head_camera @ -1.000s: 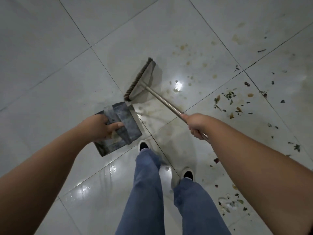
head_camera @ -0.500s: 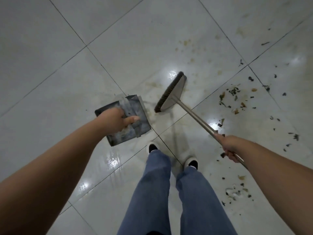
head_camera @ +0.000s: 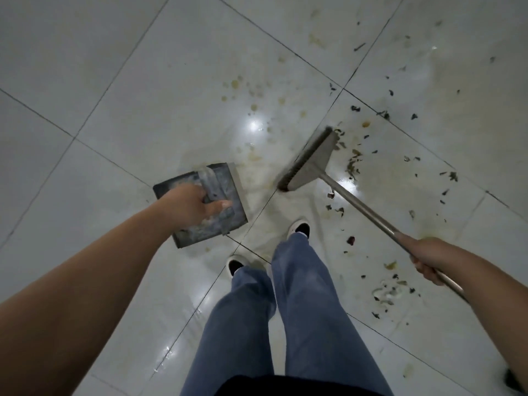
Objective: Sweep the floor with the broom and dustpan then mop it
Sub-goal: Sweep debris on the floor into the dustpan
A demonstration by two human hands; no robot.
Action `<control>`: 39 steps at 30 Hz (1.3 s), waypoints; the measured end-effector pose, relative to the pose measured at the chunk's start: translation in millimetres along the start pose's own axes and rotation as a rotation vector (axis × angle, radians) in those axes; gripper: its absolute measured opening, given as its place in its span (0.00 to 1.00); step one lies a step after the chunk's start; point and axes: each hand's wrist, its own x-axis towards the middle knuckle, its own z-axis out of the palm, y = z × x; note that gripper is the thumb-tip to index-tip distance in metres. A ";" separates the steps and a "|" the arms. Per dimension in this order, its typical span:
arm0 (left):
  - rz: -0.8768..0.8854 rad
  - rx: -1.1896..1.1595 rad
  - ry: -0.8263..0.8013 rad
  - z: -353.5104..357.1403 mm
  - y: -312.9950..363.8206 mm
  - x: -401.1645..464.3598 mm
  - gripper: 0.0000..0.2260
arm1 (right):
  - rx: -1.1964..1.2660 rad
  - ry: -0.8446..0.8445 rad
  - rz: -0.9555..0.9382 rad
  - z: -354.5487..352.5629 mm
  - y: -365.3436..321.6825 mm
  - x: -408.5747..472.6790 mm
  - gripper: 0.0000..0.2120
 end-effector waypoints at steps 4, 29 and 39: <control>0.012 0.079 -0.020 -15.2 52.9 17.9 0.27 | 0.064 -0.089 -0.087 -10.2 -58.5 26.8 0.28; 0.110 0.343 0.108 -112.5 239.7 87.2 0.19 | 0.309 -0.149 -0.017 -117.3 16.3 80.9 0.28; 0.114 0.194 0.098 -201.2 259.7 157.4 0.16 | 0.393 -0.230 -0.169 -209.2 -201.1 81.5 0.29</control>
